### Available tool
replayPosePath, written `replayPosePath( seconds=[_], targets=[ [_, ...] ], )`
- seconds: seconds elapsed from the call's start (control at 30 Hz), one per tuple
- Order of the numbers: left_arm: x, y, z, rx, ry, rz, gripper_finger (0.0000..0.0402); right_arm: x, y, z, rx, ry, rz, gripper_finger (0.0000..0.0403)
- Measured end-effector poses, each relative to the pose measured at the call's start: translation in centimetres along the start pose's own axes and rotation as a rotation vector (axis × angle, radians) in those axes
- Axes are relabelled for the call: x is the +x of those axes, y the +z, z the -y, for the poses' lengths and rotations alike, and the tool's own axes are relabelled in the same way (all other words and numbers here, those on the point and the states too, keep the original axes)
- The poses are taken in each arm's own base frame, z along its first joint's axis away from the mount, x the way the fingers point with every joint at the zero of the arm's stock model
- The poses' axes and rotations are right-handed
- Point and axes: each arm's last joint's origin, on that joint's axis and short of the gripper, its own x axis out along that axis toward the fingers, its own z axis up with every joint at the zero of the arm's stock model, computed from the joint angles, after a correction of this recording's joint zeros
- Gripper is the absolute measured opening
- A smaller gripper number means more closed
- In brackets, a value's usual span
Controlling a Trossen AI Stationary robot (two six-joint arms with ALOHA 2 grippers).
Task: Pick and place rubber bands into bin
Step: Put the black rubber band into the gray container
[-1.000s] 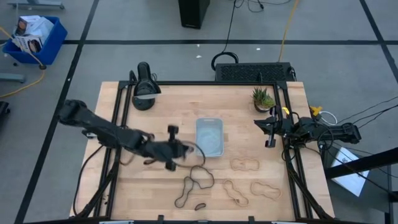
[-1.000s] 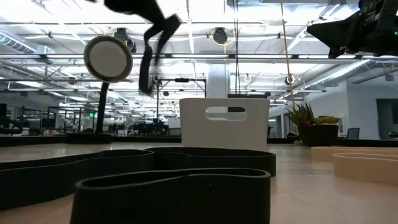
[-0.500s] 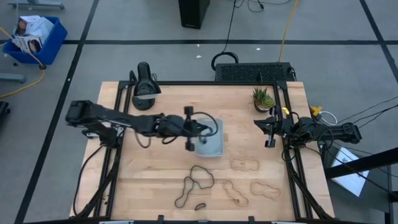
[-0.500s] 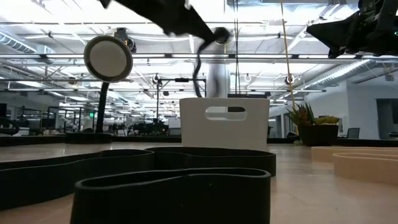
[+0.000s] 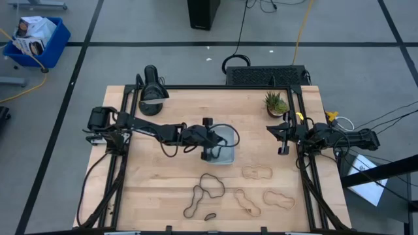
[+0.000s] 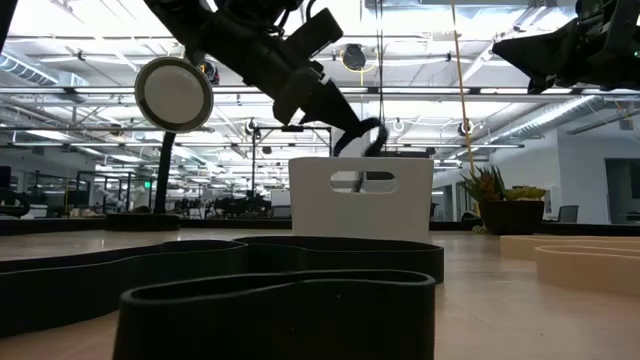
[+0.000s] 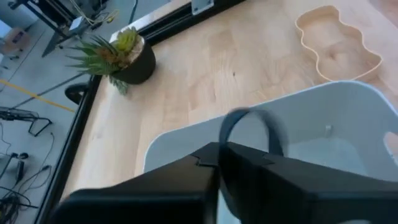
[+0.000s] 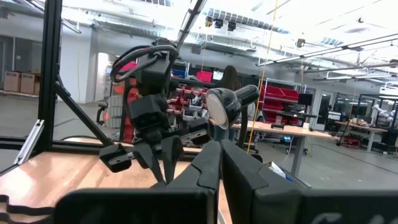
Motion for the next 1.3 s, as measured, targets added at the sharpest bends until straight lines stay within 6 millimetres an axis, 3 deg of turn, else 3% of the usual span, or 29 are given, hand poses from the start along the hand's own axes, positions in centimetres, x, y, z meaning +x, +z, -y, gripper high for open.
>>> replayPosePath(
  seconds=[0.23, 0.37, 0.57, 0.67, 0.8, 0.9, 1.07, 1.2, 1.3],
  targets=[
    [-0.9, 1.1, 0.1, -0.002, 0.005, 0.03, 0.014, 0.0, 0.0, 0.0, 0.0, 0.0, 0.0, 0.0009],
    [-1.6, 2.2, 0.0, 0.012, 0.1, -0.012, 0.0188, 0.0, 0.0, 0.0, 0.001, 0.0, 0.0, 0.0009],
    [-4.8, 5.6, 0.9, -0.052, 0.072, -0.128, 0.0213, 0.0, 0.0, 0.0, 0.001, 0.001, -0.005, 0.0009],
    [-6.6, 7.9, 2.1, -0.109, 0.026, -0.131, 0.0199, 0.0, -0.1, 0.0, 0.0, 0.003, -0.008, 0.0008],
    [-8.9, 8.9, 4.9, -0.022, -0.046, -0.163, 0.0149, 0.1, -0.1, -0.1, -0.001, 0.006, -0.014, 0.0008],
    [-10.9, 8.6, 6.6, 0.078, -0.046, -0.224, 0.01, 0.1, -0.1, -0.1, -0.001, 0.006, -0.011, 0.0008],
    [-14.5, 8.3, 7.1, 0.061, 0.056, -0.24, 0.0014, 0.1, -0.1, 0.0, -0.001, 0.004, -0.008, 0.0008],
    [-17.3, 6.8, 6.2, -0.036, 0.083, -0.173, 0.0012, 0.1, 0.0, 0.0, -0.001, 0.004, -0.004, 0.0008],
    [-18.0, 5.0, 6.0, -0.127, 0.055, -0.056, 0.0007, 0.1, 0.0, 0.0, 0.0, 0.003, -0.001, 0.0007]
  ],
)
